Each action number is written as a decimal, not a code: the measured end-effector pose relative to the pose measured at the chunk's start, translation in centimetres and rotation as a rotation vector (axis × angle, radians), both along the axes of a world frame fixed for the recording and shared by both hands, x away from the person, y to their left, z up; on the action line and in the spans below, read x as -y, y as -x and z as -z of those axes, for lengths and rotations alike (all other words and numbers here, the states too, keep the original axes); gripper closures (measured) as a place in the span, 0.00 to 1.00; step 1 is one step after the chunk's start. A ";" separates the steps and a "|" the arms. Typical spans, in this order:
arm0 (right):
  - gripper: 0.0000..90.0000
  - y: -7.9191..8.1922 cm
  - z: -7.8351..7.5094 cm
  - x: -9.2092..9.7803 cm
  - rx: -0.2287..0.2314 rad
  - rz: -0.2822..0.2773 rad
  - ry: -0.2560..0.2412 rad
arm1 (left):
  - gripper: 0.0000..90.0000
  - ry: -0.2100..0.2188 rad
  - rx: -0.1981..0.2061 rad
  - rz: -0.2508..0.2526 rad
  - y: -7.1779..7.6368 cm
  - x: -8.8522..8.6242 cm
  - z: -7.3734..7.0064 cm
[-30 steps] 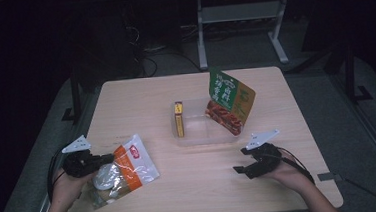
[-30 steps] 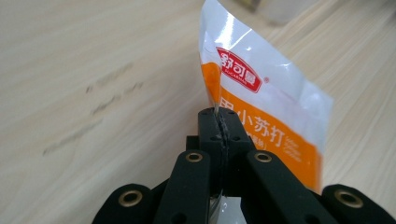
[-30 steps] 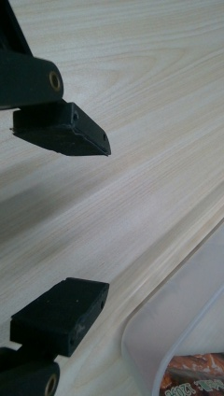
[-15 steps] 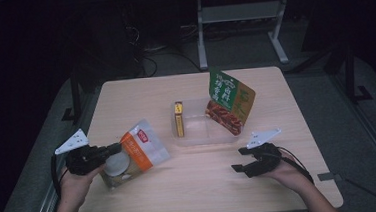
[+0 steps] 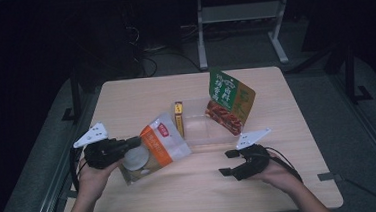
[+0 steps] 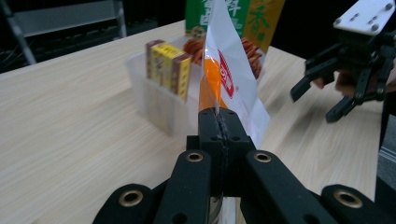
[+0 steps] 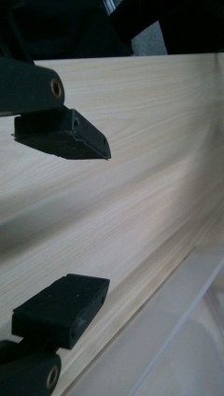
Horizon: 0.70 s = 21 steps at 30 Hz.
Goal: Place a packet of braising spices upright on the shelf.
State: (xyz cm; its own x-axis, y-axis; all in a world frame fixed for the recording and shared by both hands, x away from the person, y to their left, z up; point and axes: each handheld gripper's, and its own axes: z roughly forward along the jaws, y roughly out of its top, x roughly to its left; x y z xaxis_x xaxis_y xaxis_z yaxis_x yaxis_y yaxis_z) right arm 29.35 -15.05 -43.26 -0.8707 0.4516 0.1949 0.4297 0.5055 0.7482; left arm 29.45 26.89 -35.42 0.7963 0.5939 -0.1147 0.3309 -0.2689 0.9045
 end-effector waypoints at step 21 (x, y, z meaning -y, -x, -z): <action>0.42 -0.7 -2.1 -1.3 0.050 0.000 -0.247 | 1.00 0.096 0.070 0.164 -1.6 8.2 -3.3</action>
